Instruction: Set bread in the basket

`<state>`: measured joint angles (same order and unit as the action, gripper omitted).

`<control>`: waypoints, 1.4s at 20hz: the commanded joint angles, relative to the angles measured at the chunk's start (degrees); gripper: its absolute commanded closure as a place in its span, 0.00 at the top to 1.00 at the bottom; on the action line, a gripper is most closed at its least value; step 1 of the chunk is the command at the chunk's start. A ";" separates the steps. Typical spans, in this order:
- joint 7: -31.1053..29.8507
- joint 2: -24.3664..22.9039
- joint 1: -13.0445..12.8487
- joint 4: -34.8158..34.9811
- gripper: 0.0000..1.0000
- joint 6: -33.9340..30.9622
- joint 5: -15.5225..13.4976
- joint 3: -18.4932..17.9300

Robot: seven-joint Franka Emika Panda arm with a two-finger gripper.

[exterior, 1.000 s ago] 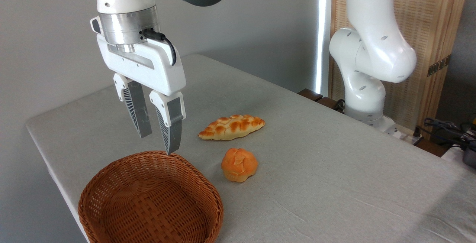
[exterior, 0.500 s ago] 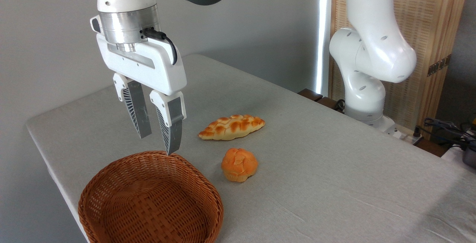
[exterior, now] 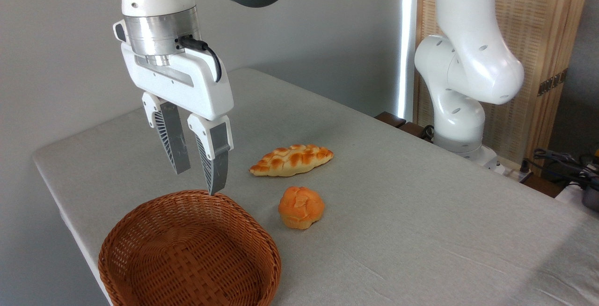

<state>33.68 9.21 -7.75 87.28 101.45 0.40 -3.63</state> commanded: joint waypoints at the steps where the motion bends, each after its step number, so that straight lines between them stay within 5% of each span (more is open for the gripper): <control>1: -0.72 -0.42 -0.78 1.13 1.00 0.33 -0.31 -0.42; 13: -0.45 -11.31 -1.39 18.79 1.00 1.21 -0.31 -0.33; 19: -0.28 -15.35 -1.39 29.42 1.00 9.45 0.12 -0.41; 28: 0.43 -16.15 -1.48 36.03 1.00 11.67 0.12 -0.59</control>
<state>33.68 -5.26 -8.65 121.13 111.72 0.40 -3.49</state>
